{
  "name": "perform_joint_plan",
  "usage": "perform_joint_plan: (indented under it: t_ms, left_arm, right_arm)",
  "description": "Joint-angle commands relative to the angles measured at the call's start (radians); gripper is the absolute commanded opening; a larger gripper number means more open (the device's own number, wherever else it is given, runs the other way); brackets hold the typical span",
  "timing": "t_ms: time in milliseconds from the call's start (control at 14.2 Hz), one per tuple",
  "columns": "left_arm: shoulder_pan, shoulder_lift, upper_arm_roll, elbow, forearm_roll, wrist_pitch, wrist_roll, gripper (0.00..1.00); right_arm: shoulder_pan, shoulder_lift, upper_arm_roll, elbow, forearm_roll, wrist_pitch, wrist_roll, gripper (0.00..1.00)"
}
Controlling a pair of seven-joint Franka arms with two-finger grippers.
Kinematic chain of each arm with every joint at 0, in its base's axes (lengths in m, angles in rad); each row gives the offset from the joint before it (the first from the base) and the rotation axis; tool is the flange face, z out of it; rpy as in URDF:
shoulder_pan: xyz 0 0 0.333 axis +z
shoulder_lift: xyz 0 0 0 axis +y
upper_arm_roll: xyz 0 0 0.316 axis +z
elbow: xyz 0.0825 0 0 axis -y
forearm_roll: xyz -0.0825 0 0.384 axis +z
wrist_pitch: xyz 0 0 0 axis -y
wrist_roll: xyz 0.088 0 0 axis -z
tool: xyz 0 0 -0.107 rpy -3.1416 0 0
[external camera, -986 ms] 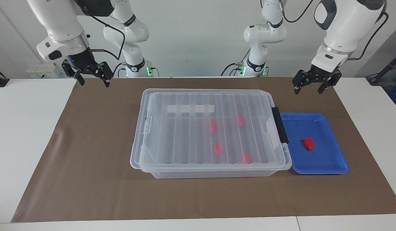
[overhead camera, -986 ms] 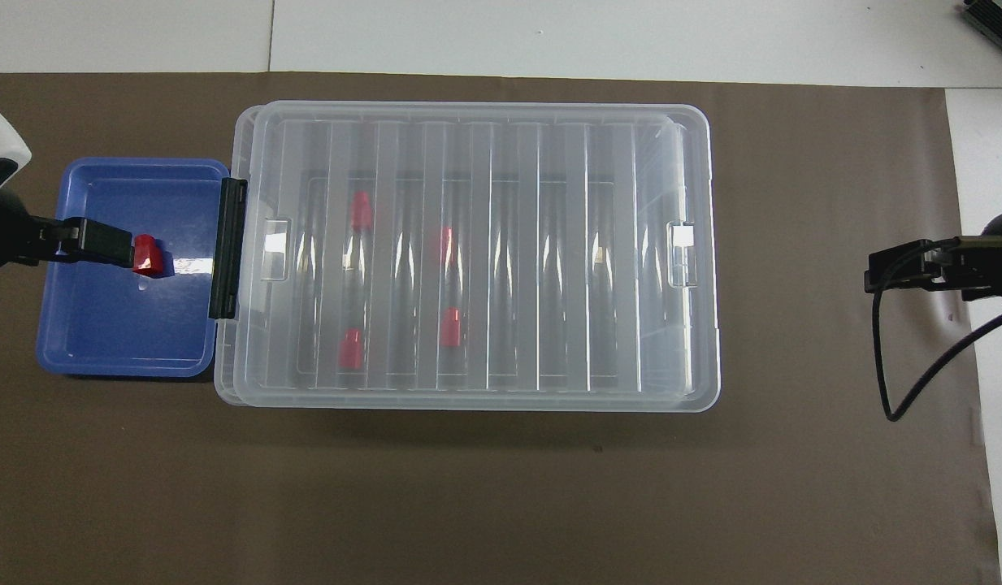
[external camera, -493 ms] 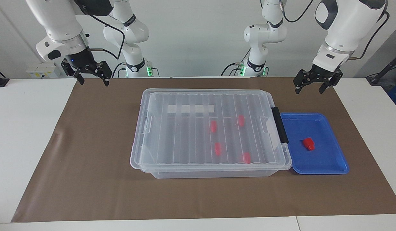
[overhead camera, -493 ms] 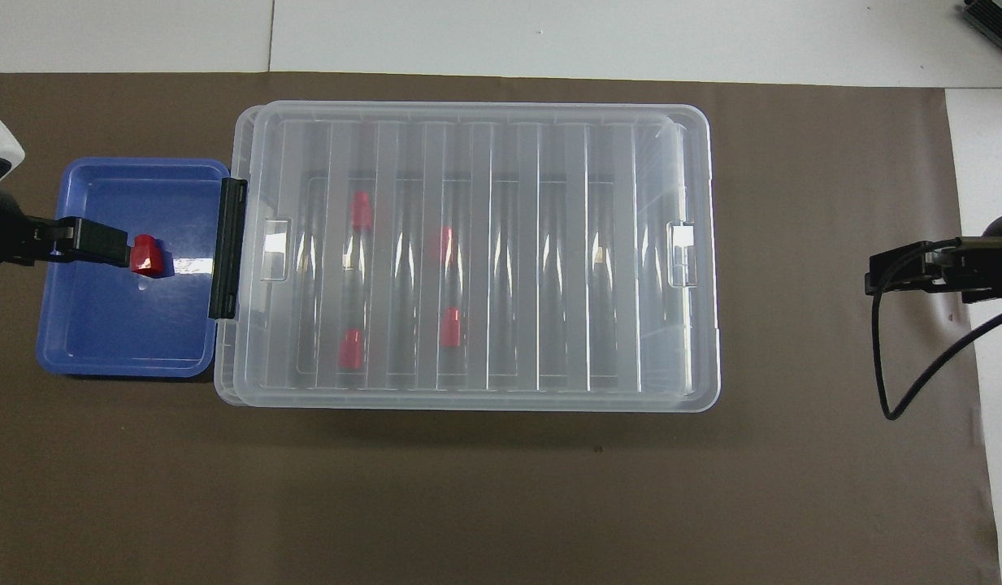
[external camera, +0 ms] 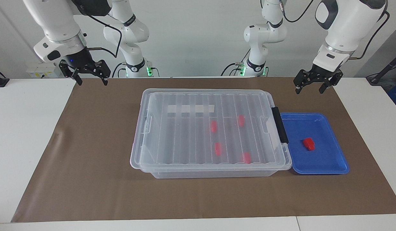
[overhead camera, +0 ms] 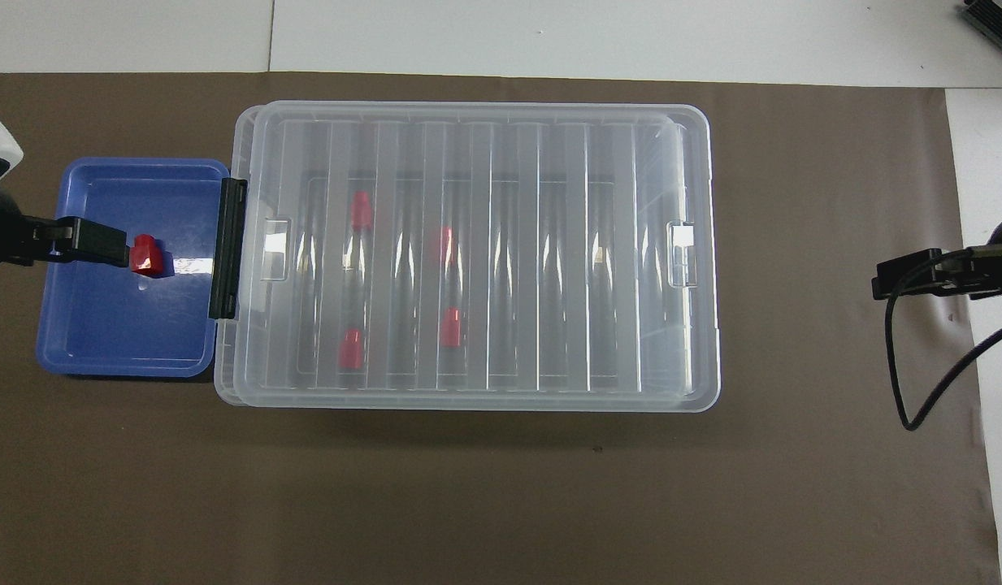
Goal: Place red block in blue tray from box
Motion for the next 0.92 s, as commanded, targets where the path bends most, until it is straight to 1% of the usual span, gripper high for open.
perform_joint_plan:
  t_ms: [0,845]
  left_arm:
    - [-0.005,-0.009,0.006,0.005,-0.005,-0.015,-0.011,1.0]
    - [-0.005,-0.009,0.008,0.007,-0.005,-0.011,-0.011,1.0]
  right_arm:
    - [-0.012,-0.005,0.0,-0.003,0.016,-0.01,-0.026,1.0]
    - [-0.009,-0.005,0.003,0.0,0.017,-0.007,-0.011,1.0]
